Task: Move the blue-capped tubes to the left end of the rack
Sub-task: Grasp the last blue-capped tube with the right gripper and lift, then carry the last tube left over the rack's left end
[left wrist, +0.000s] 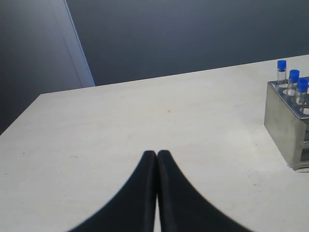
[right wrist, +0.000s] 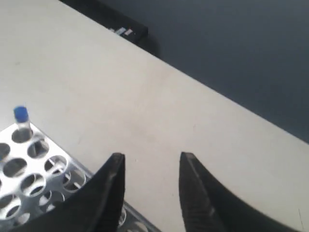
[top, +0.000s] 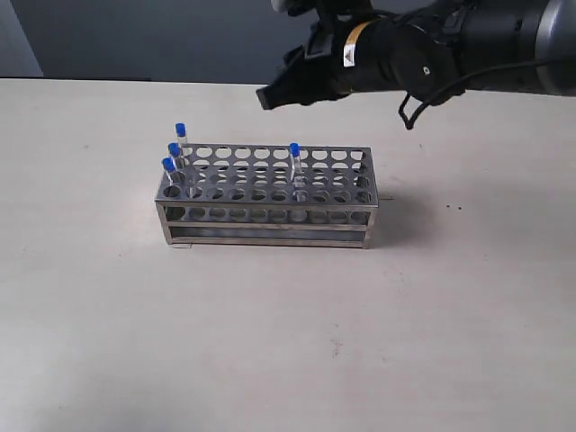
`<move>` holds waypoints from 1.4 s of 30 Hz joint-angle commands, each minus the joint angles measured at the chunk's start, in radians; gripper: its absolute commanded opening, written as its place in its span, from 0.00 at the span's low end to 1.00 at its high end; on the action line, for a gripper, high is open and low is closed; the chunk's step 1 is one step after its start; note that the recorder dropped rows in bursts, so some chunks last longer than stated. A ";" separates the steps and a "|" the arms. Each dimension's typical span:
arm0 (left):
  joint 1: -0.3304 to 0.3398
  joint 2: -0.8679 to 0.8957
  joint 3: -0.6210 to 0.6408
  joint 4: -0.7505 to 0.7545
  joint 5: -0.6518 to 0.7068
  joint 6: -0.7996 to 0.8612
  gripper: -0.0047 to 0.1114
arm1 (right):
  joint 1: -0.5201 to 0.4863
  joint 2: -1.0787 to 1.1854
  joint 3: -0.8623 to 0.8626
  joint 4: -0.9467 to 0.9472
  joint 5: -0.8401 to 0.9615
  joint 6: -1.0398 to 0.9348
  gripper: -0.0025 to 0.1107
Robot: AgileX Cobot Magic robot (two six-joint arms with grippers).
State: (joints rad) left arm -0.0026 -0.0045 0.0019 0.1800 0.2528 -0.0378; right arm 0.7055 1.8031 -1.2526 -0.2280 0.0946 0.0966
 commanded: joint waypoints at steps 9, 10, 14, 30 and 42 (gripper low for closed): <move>-0.007 0.004 -0.002 -0.002 -0.013 -0.003 0.04 | -0.007 0.037 0.250 -0.007 -0.418 -0.002 0.50; -0.007 0.004 -0.002 -0.002 -0.013 -0.003 0.04 | -0.007 0.044 0.265 -0.007 -0.455 -0.002 0.50; -0.007 0.004 -0.002 -0.002 -0.013 -0.003 0.04 | -0.007 0.078 0.307 0.019 -0.555 -0.002 0.50; -0.007 0.004 -0.002 -0.002 -0.013 -0.003 0.04 | -0.007 0.183 0.307 0.152 -0.606 -0.088 0.09; -0.007 0.004 -0.002 -0.002 -0.013 -0.003 0.04 | 0.043 -0.030 0.186 0.059 -0.532 -0.048 0.02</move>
State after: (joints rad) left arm -0.0026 -0.0045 0.0019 0.1800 0.2528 -0.0378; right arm 0.7197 1.7899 -1.0202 -0.1227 -0.4717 0.0227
